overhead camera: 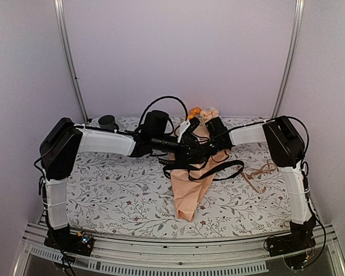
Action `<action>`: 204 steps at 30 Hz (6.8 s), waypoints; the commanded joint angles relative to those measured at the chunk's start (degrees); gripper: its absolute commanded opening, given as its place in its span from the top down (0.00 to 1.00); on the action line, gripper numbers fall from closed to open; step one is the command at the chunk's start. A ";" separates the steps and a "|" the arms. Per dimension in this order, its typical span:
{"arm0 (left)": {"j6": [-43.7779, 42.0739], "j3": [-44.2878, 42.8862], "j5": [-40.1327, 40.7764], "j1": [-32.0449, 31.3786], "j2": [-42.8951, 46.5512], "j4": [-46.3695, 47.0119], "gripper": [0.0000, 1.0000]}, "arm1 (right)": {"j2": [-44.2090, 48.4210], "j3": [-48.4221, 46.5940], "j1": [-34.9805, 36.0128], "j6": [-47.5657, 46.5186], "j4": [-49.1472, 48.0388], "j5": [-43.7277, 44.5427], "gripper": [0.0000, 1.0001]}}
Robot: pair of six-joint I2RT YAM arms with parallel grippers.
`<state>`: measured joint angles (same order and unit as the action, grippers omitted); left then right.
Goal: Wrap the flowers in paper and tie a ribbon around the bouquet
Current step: Cross the ribbon over the folded bouquet.
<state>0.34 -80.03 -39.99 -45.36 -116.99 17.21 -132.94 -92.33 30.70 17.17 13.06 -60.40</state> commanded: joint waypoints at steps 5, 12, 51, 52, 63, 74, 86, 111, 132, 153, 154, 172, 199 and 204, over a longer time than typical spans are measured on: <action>-7.07 -1.31 13.48 -0.61 -1.10 -13.06 0.95 | 2.07 -0.69 -0.63 2.03 -1.44 -0.76 0.75; -15.27 -3.33 20.84 -0.79 0.24 -22.24 0.45 | 2.48 -0.68 -0.72 3.04 -2.20 -0.06 0.75; -54.21 3.07 33.08 -3.87 -5.54 -16.40 0.63 | 3.16 1.96 -0.72 3.54 -2.82 0.11 0.79; -53.75 2.96 33.94 -4.00 -5.86 -16.09 0.66 | 3.11 1.98 -0.74 3.57 -2.78 0.04 0.79; -46.24 8.45 34.48 -4.65 3.19 -18.86 1.00 | 2.90 2.33 -1.09 3.62 -2.96 0.50 0.77; -35.04 22.46 24.06 -5.88 22.31 -13.48 1.00 | 2.10 2.77 -1.25 3.19 -2.78 -0.49 0.76; -25.05 13.01 46.97 -3.93 12.36 -11.39 1.00 | 2.80 2.86 -1.25 2.18 -2.09 -1.39 0.76; -14.85 7.25 45.41 -3.49 -4.21 -12.91 1.00 | 10.94 5.77 -2.49 13.12 -7.70 5.30 0.67; -10.00 6.35 34.30 -1.14 -5.51 -11.83 1.00 | 24.90 20.53 -3.21 13.44 -7.64 17.08 0.70; -11.73 4.66 31.03 -0.95 -3.01 -8.45 1.00 | 9.56 12.42 -0.46 -0.48 10.84 7.45 0.92; -11.87 4.48 31.02 -0.92 -2.72 -8.43 1.00 | 9.41 12.04 -0.45 -1.73 12.02 6.68 0.94; -9.04 -4.09 30.55 -0.57 -11.40 -15.52 1.00 | 23.72 23.81 -5.38 10.70 1.24 12.14 0.71; -3.08 -1.00 19.73 3.10 -12.05 -12.38 1.00 | 27.36 38.54 9.03 35.63 -34.88 25.00 0.70; -2.09 -1.38 19.66 3.11 -12.26 -12.68 1.00 | 21.58 36.08 9.47 48.39 -31.88 24.80 0.69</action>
<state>-3.01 -81.62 -19.33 -42.81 -127.96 4.89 -107.35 -54.50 39.79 52.05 -17.67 -34.17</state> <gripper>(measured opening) 0.004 0.306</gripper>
